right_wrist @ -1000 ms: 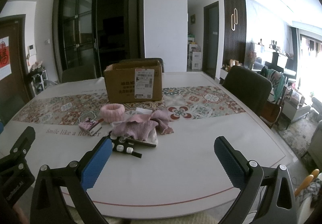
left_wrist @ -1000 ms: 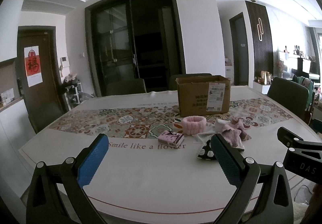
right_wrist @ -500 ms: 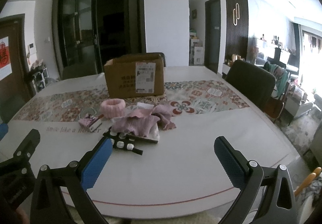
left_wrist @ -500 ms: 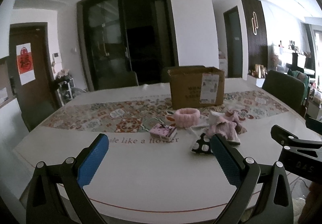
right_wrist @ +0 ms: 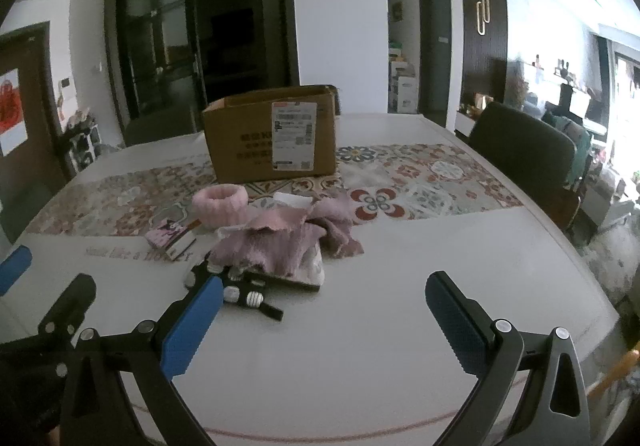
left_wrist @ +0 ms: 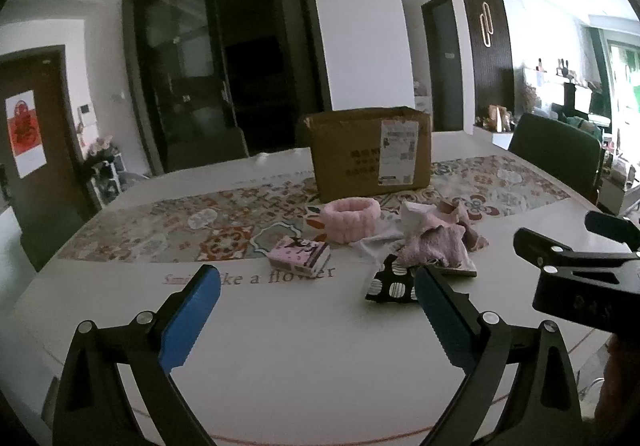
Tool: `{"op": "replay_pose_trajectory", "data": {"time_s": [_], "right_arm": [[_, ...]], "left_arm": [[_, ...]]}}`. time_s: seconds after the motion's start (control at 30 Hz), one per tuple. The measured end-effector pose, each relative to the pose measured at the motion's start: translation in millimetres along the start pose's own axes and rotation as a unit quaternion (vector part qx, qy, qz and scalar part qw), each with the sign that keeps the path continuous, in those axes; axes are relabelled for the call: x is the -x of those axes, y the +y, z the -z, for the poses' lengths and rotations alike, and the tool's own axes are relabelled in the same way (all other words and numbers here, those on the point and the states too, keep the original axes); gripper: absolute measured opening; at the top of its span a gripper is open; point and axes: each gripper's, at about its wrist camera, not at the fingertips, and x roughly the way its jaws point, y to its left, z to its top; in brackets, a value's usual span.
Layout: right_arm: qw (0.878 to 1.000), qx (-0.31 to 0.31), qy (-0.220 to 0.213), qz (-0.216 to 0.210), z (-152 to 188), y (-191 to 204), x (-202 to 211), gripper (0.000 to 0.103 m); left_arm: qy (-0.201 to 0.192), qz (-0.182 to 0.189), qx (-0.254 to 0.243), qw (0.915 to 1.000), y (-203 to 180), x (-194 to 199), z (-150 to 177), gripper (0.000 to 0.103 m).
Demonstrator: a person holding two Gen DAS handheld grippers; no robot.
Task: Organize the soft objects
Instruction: 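Grasp the pink towel with the right tool while the left tool approaches the polka-dot pouch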
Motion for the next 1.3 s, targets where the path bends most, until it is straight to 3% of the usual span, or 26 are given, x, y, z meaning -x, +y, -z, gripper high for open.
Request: {"op": "replay_pose_trajectory", "data": {"time_s": [0.43, 0.63, 0.83, 1.07, 1.3], "right_arm": [[0.999, 0.026, -0.002, -0.042, -24, 10, -66, 0.102], [0.997, 0.013, 0.009, -0.071, -28, 12, -94, 0.102], [0.997, 0.025, 0.021, -0.068, -27, 22, -117, 0.102], [0.997, 0.01, 0.046, -0.067, -25, 19, -143, 0.099], [0.995, 0.011, 0.06, -0.077, -25, 20, -158, 0.076]], "left_arm": [[0.011, 0.034, -0.041, 0.9985, -11, -62, -5, 0.099], [0.028, 0.068, -0.051, 0.996, -12, -86, -5, 0.099], [0.05, 0.067, -0.06, 0.9947, -17, -105, 2, 0.099], [0.049, 0.064, -0.076, 0.9939, -26, -111, 6, 0.099], [0.055, 0.068, -0.089, 0.9921, -36, -114, 12, 0.099]]}}
